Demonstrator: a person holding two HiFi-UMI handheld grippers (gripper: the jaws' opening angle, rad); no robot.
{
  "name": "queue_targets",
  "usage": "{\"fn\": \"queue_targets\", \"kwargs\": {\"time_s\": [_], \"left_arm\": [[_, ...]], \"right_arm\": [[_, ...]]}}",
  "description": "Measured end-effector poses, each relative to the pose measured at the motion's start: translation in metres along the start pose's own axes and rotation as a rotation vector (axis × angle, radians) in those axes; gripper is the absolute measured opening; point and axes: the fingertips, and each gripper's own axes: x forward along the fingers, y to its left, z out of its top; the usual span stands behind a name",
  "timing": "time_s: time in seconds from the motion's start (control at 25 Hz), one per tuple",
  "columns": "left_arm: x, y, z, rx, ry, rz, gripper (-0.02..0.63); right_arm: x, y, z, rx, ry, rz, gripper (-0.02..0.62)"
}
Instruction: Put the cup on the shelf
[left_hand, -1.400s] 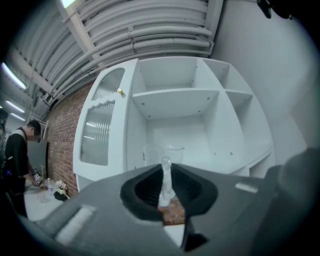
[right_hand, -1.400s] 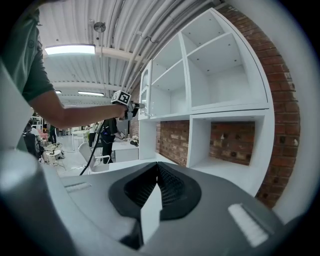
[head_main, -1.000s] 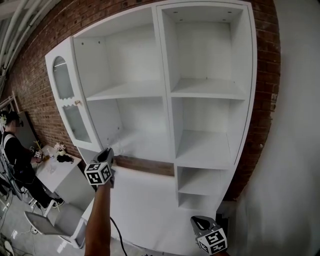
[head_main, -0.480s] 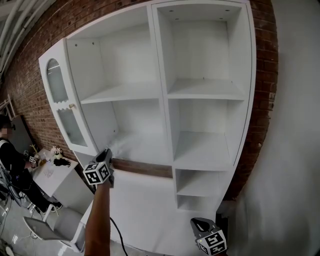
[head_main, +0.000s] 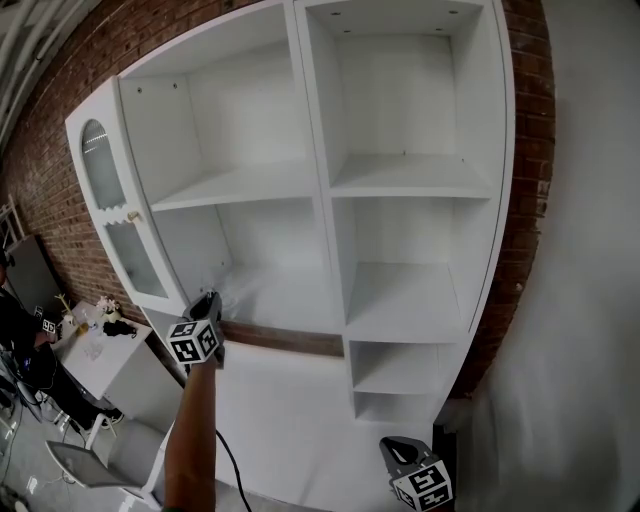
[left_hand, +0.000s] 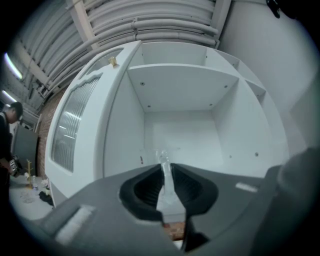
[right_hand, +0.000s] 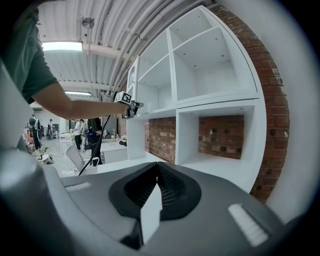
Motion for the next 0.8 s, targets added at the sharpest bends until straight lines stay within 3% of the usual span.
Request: {"fn": "queue_targets", "kwargs": {"time_s": [0.12, 0.2, 0.32, 0.6, 0.8], "left_arm": [[0.002, -0.001, 0.001, 0.015, -0.01, -0.014, 0.054], [-0.003, -0.003, 0.005, 0.031, -0.033, -0.011, 0.128], [-0.018, -0.007, 0.01, 0.06, -0.06, 0.003, 0.161], [-0.071, -0.038, 0.025, 0.171, -0.091, -0.017, 0.152], [-0.118, -0.076, 0.03, 0.217, -0.108, -0.073, 0.124]], "right_arm": [[0.003, 0.007, 0.008, 0.004, -0.006, 0.016, 0.008], [0.004, 0.009, 0.008, 0.002, -0.004, 0.026, 0.008], [0.004, 0.011, 0.007, 0.002, 0.001, 0.038, 0.008], [0.003, 0.024, 0.002, -0.021, 0.002, 0.09, 0.008], [-0.003, 0.038, 0.007, -0.038, 0.002, 0.139, 0.008]]}}
